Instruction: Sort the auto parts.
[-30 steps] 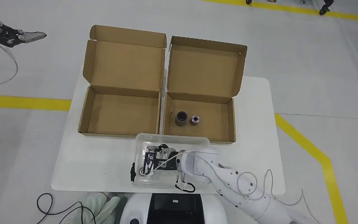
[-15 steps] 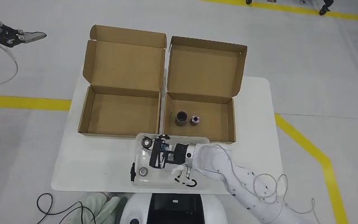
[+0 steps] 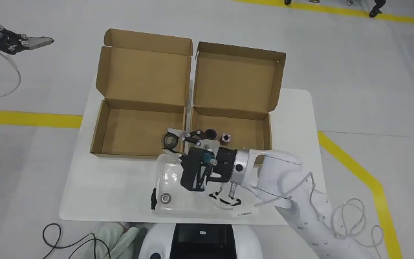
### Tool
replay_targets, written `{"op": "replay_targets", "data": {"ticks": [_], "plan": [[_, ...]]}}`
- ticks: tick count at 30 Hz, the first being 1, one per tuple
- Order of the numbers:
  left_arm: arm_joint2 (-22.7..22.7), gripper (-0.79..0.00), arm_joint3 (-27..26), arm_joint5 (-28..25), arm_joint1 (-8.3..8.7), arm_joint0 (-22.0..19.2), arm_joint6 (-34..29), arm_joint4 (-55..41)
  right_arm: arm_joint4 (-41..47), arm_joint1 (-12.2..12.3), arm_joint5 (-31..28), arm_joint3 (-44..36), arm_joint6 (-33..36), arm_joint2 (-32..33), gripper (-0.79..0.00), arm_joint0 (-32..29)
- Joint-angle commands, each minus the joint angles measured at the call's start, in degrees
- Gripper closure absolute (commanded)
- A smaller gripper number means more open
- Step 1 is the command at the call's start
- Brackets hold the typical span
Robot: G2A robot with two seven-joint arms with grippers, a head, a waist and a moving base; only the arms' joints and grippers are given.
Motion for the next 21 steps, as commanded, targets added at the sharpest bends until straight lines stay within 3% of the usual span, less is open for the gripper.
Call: {"op": "replay_targets", "data": {"ticks": [1,7,21], "plan": [[0.0,-0.785,0.0,0.0,0.00,0.0,0.0,0.0,1.2,-0.1,0.3,-1.0,1.5,0.3,0.000,0.9],[0.0,-0.785,0.0,0.0,0.00,0.0,0.0,0.0,4.8,-0.3,1.1,-3.1,2.7,2.3,0.000,3.7],[0.0,-0.785,0.0,0.0,0.00,0.0,0.0,0.0,5.4,0.3,0.5,-7.3,-1.7,6.4,0.000,1.5]]}}
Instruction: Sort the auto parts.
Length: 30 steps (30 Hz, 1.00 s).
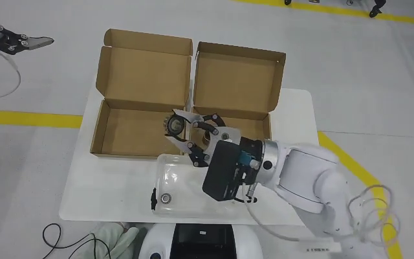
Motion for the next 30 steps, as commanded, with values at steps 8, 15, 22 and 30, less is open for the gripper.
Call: {"op": "replay_targets", "data": {"ticks": [8,15,22,30], "plan": [[0.0,-0.785,0.0,0.0,0.00,0.0,0.0,0.0,-4.2,0.2,0.3,5.7,-3.5,-0.4,0.000,-2.1],[0.0,-0.785,0.0,0.0,0.00,0.0,0.0,0.0,-7.6,-0.7,1.0,16.1,-3.8,-5.3,0.000,1.6],[0.0,-0.785,0.0,0.0,0.00,0.0,0.0,0.0,-9.2,-2.2,3.0,25.4,-7.9,-10.2,0.000,5.0],[0.0,-0.785,0.0,0.0,0.00,0.0,0.0,0.0,-5.1,-4.7,2.5,35.9,-5.1,-15.3,0.000,11.3]]}}
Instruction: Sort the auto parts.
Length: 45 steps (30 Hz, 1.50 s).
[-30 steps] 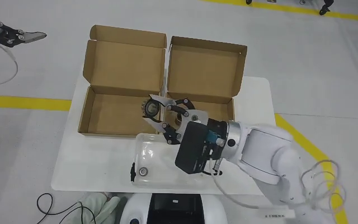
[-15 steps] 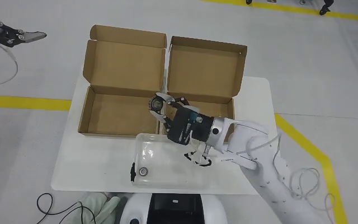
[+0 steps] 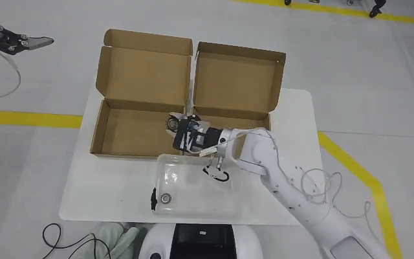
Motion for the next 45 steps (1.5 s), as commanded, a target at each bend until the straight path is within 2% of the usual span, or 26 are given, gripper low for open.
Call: {"op": "replay_targets", "data": {"ticks": [1,8,15,20,29,35,36,38,40,43,45], "plan": [[0.0,-0.785,0.0,0.0,0.00,0.0,0.0,0.0,1.9,-1.0,-0.3,3.9,0.4,-2.0,0.000,2.3],[0.0,-0.785,0.0,0.0,0.00,0.0,0.0,0.0,6.5,-5.4,0.4,15.2,1.0,-9.4,0.000,9.4],[0.0,-0.785,0.0,0.0,0.00,0.0,0.0,0.0,8.3,-9.8,3.3,24.6,0.7,-14.7,0.000,13.6],[0.0,-0.785,0.0,0.0,0.00,0.0,0.0,0.0,9.6,-13.8,4.8,31.3,2.0,-18.8,0.000,16.2],[0.0,-0.785,0.0,0.0,0.00,0.0,0.0,0.0,12.6,-19.7,3.9,42.2,2.9,-22.2,0.000,18.8],[0.0,-0.785,0.0,0.0,0.00,0.0,0.0,0.0,13.4,-22.5,3.0,48.0,1.9,-23.0,0.000,19.9],[0.0,-0.785,0.0,0.0,0.00,0.0,0.0,0.0,13.4,-22.9,2.9,48.9,1.7,-23.0,-0.028,20.1],[0.0,-0.785,0.0,0.0,0.00,0.0,0.0,0.0,13.4,-23.7,2.6,50.6,1.3,-23.0,-0.209,20.5],[0.0,-0.785,0.0,0.0,0.00,0.0,0.0,0.0,13.3,-24.3,2.4,51.9,1.0,-22.9,-0.354,20.8],[0.0,-0.785,0.0,0.0,0.00,0.0,0.0,0.0,13.3,-25.1,2.0,53.8,0.4,-22.7,-0.403,21.1],[0.0,-0.785,0.0,0.0,0.00,0.0,0.0,0.0,13.1,-25.5,1.7,54.6,0.1,-22.6,-0.394,21.2]]}}
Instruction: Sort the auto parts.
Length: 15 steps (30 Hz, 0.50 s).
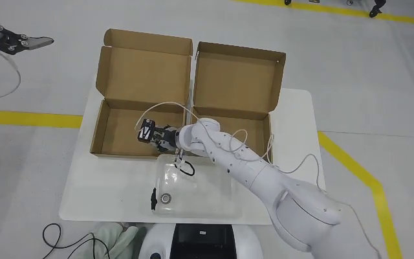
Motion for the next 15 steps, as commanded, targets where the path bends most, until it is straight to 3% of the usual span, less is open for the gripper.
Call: {"op": "replay_targets", "data": {"ticks": [1,8,15], "plan": [[0.0,-0.785,0.0,0.0,0.00,0.0,0.0,0.0,-0.3,-0.4,-0.3,0.8,-0.4,0.2,-0.391,0.4],[0.0,-0.785,0.0,0.0,0.00,0.0,0.0,0.0,-2.3,-0.6,0.1,-0.1,-2.8,1.9,-0.403,2.1],[0.0,-0.785,0.0,0.0,0.00,0.0,0.0,0.0,-5.7,2.2,-0.4,-10.7,-0.2,5.7,-0.443,1.6]]}}
